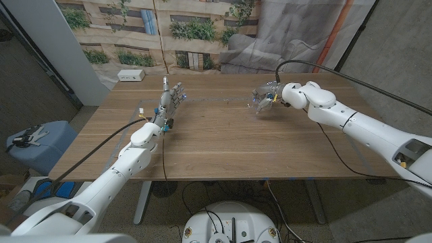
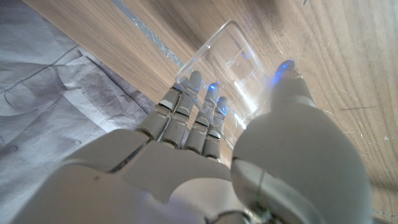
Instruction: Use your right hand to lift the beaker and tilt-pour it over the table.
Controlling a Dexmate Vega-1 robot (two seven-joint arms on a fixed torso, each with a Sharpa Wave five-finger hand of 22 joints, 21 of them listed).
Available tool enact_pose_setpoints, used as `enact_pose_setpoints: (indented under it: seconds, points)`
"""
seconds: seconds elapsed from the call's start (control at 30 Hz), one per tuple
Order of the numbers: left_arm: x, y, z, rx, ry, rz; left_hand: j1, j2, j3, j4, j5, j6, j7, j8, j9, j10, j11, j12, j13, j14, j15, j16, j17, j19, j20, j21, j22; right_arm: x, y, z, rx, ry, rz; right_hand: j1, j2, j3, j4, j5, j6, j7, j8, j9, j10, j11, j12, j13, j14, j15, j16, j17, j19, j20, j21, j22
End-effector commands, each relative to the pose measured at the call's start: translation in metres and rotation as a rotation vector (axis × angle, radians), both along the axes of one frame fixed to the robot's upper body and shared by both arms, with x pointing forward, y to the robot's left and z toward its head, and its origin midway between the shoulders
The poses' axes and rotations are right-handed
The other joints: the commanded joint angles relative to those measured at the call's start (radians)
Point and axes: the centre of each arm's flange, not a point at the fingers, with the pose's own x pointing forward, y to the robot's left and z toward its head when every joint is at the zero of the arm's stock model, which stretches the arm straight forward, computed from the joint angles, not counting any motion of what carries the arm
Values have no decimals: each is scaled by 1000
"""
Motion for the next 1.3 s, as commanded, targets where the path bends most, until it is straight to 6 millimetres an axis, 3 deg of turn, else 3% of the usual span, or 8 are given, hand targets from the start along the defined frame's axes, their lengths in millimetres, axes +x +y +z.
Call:
enact_pose_setpoints:
  seconds: [0.03, 1.3]
  points:
    - [0, 0, 0, 0, 0, 0, 0, 24, -5, -1, 4, 3, -4, 7, 4, 8, -3, 6, 3, 9, 2, 5, 5, 7, -10, 7, 3, 1, 5, 1, -62, 25, -45, 33, 96, 16, 6, 8, 10, -18, 4, 1, 45, -48, 1, 5, -6, -155, -3, 5, -4, -3, 1, 6]
    - [0, 0, 0, 0, 0, 0, 0, 24, -5, -1, 5, 4, -3, 8, 4, 9, -2, 6, 3, 9, 3, 5, 5, 8, -10, 7, 3, 4, 11, -7, -207, 39, -113, 9, 118, 20, 14, 11, 7, -9, 10, -6, 43, -40, -7, 10, 2, -150, -16, 8, -4, -10, 5, 7]
